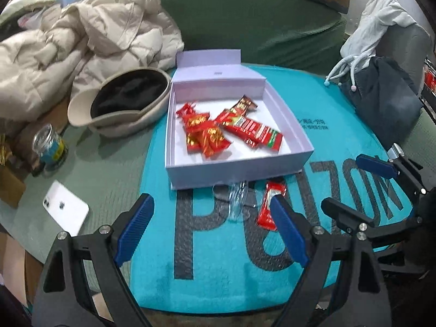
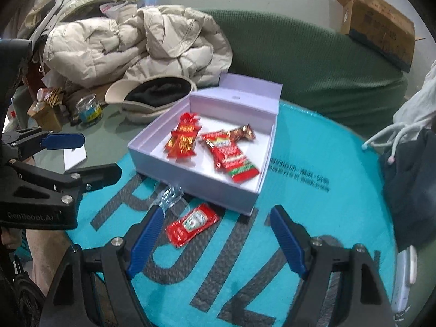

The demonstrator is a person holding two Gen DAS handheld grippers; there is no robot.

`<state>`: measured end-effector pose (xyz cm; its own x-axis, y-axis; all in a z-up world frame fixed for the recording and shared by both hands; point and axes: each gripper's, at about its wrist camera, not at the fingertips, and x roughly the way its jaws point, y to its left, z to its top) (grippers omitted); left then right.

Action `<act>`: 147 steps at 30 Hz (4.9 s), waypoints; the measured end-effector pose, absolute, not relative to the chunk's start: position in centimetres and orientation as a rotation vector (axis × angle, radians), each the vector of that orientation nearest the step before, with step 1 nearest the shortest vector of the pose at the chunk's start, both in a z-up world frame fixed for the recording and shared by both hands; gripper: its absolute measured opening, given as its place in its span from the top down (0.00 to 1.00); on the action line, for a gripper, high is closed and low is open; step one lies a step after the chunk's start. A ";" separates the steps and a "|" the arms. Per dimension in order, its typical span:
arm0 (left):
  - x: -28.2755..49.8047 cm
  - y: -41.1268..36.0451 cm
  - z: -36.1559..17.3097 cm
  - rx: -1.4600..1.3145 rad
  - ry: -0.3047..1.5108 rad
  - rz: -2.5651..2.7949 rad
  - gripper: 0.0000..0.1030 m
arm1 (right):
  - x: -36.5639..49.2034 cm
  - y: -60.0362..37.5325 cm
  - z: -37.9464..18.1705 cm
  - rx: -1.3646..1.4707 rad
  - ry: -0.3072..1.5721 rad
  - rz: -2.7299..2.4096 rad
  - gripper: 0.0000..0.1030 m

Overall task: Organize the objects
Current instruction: 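Withdraw both grippers from the box toward the ketchup packet on the mat, then grasp clear plastic item with left gripper while right grasps red Heinz ketchup packet, then lift clear plastic item and ketchup packet and carry both over the white box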

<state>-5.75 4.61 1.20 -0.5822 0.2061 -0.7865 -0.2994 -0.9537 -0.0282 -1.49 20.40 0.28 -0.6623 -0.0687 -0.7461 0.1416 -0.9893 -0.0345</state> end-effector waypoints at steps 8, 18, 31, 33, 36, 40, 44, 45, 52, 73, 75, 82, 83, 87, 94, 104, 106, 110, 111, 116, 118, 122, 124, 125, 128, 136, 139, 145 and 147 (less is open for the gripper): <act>-5.0 3.3 -2.1 -1.323 0.100 2.522 0.16 | -1.3 18.9 -2.9 1.280 0.138 -2.678 0.21; -5.3 2.4 -5.2 -1.370 0.023 2.467 0.16 | -2.6 18.4 -7.1 1.345 0.077 -2.600 0.21; -6.9 0.9 -6.9 -1.420 0.024 2.551 0.16 | -6.0 17.9 -9.8 1.383 0.012 -2.672 0.23; -6.9 0.9 -7.2 -1.421 0.042 2.558 0.16 | -6.2 17.6 -10.2 1.383 0.051 -2.689 0.23; -7.1 1.2 -7.5 -1.424 0.052 2.552 0.16 | -6.1 17.5 -10.4 1.367 0.106 -2.716 0.25; -7.3 2.1 -7.5 -1.410 0.056 2.529 0.16 | -5.8 18.3 -10.2 1.365 0.119 -2.737 0.47; -7.6 3.4 -7.3 -1.372 0.067 2.496 0.16 | -5.1 19.2 -9.9 1.382 0.125 -2.699 0.60; -7.6 3.7 -7.3 -1.365 0.070 2.484 0.16 | -4.9 19.5 -9.9 1.383 0.121 -2.694 0.61; -8.9 6.4 -8.2 -1.352 0.086 2.391 0.18 | -3.1 21.2 -9.8 1.344 0.121 -2.655 0.62; -10.0 8.5 -9.1 -1.270 0.151 2.335 0.61 | -5.6 21.6 -10.0 1.356 0.076 -2.671 0.54; -9.7 8.3 -9.0 -1.278 0.151 2.337 0.61 | -5.5 21.5 -10.0 1.357 0.091 -2.683 0.73; -8.5 6.4 -8.9 -1.330 0.086 2.324 0.65 | -4.3 20.0 -9.9 1.322 0.119 -2.556 0.73; -8.3 6.0 -8.9 -1.339 0.080 2.328 0.65 | -4.0 19.5 -9.9 1.309 0.137 -2.535 0.73; -8.1 4.7 -8.8 -1.356 0.033 2.338 0.65 | -3.4 18.0 -9.9 1.291 0.187 -2.488 0.72; -8.0 4.1 -8.5 -1.338 -0.011 2.366 0.65 | -3.3 18.1 -9.8 1.304 0.164 -2.474 0.70; -8.1 5.6 -8.1 -1.256 0.065 2.349 0.58 | -3.6 18.2 -9.9 1.313 0.214 -2.490 0.60; -8.2 5.8 -8.1 -1.242 0.065 2.338 0.58 | -3.7 18.4 -9.9 1.312 0.202 -2.489 0.59; -8.1 6.5 -8.1 -1.213 0.100 2.311 0.62 | -3.9 18.3 -10.0 1.306 0.201 -2.486 0.53; -8.1 6.6 -8.1 -1.206 0.110 2.309 0.64 | -3.9 18.2 -10.0 1.306 0.197 -2.488 0.53; -7.9 7.5 -8.6 -1.197 0.211 2.334 0.78 | -3.8 18.1 -10.1 1.301 0.221 -2.509 0.71; -7.8 7.5 -8.6 -1.192 0.212 2.341 0.78 | -4.1 18.5 -10.1 1.314 0.185 -2.506 0.74; -8.1 6.9 -8.5 -1.220 0.145 2.326 0.78 | -4.3 19.0 -10.0 1.310 0.129 -2.511 0.77; -8.1 6.5 -8.3 -1.232 0.123 2.326 0.78 | -4.3 19.2 -9.8 1.311 0.100 -2.510 0.77; -8.1 6.4 -8.2 -1.236 0.115 2.327 0.78 | -4.3 19.2 -9.8 1.314 0.087 -2.505 0.77; -7.9 6.0 -7.7 -1.241 0.105 2.336 0.78 | -4.3 19.2 -9.6 1.317 0.067 -2.486 0.78; -7.3 4.8 -6.0 -1.240 0.080 2.363 0.78 | -3.9 18.4 -8.0 1.288 0.048 -2.470 0.77; -7.0 4.3 -5.6 -1.247 0.065 2.370 0.78 | -3.7 17.9 -7.2 1.272 0.058 -2.470 0.77; -6.8 3.5 -4.2 -1.256 0.059 2.415 0.78 | -3.6 17.0 -5.4 1.250 0.082 -2.452 0.77; -6.9 3.3 -3.7 -1.264 0.043 2.431 0.78 | -3.8 16.8 -4.6 1.235 0.097 -2.438 0.78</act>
<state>-6.89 3.27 -3.69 -0.5117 0.3329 -0.7920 -0.3604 -0.9200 -0.1538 -3.79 16.78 -4.65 -0.5270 -0.3224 -0.7863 0.3841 -0.9157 0.1180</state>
